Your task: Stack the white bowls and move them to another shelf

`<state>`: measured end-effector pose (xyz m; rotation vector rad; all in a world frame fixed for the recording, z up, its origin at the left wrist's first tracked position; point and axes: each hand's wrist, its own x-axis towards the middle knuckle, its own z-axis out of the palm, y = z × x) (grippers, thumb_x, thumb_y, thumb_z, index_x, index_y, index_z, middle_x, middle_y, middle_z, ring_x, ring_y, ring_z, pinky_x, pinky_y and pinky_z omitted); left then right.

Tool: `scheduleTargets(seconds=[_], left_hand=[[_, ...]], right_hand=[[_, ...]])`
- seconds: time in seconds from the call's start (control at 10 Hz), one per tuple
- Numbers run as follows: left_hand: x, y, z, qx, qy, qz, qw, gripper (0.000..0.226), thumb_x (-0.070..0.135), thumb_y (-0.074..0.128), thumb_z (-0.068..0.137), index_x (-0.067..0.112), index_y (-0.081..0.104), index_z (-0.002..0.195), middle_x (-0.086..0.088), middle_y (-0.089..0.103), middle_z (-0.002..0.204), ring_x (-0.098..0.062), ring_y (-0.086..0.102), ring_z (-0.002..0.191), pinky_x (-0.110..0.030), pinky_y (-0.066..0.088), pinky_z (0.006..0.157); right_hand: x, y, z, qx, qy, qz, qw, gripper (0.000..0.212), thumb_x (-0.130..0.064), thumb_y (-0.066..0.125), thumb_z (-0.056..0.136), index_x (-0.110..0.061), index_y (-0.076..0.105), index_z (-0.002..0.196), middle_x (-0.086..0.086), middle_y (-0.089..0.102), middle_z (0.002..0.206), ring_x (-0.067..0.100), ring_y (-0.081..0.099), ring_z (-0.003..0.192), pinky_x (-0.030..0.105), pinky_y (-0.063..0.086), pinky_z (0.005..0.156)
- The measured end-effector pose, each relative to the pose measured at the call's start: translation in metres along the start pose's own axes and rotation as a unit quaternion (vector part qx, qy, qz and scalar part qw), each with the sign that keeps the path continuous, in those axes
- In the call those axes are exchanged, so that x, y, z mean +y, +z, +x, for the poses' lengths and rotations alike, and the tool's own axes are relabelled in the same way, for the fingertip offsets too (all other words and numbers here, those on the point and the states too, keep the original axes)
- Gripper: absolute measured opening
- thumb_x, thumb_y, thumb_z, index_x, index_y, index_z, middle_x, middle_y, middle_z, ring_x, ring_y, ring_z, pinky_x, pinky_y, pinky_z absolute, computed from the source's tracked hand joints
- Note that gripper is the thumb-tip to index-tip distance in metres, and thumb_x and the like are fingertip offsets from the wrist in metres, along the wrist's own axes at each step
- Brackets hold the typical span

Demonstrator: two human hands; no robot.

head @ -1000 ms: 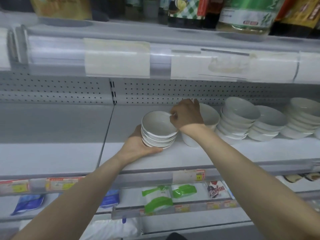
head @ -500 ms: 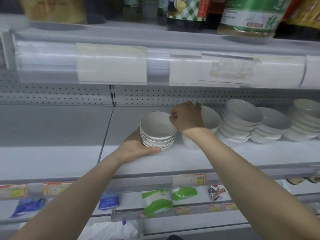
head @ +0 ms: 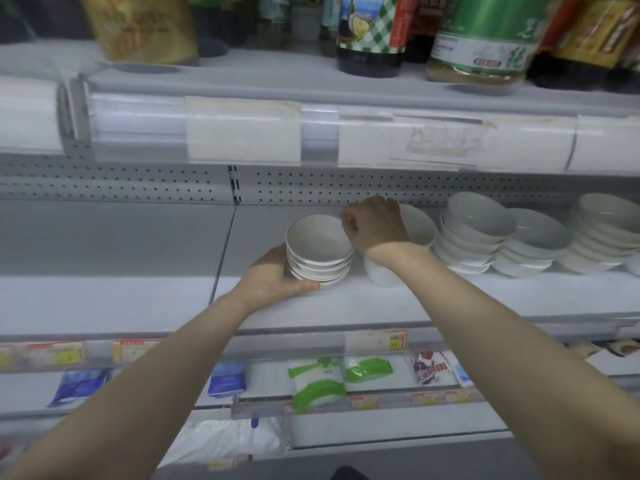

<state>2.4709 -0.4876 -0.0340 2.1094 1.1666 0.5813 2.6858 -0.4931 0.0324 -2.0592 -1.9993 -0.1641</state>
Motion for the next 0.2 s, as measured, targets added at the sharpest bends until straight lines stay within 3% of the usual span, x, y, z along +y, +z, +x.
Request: scheduleTargets(seconds=[0.1,0.2], left_hand=[[0.002,-0.006,-0.006,0.010,0.014,0.055,0.998,0.065,0.048,0.078,0.079,0.025,0.053,0.134,0.005,0.061,0.130,-0.017,0.056,0.119,-0.024,0.041,0.088],[0.010,-0.016,-0.014,0.023,-0.020,0.117,0.993,0.071,0.048,0.073,0.084,0.014,0.049,0.142,-0.007,0.055,0.141,-0.026,0.050,0.129,-0.032,0.041,0.099]], right_hand=[[0.005,-0.010,-0.009,0.004,-0.043,-0.005,0.999,0.024,-0.025,0.048,0.093,-0.018,0.065,0.108,0.010,0.067,0.099,0.030,0.052,0.108,0.036,0.034,0.085],[0.012,-0.021,-0.028,0.009,-0.072,-0.014,0.997,0.030,-0.021,0.049,0.093,-0.012,0.063,0.117,0.010,0.067,0.115,0.033,0.054,0.111,0.036,0.038,0.095]])
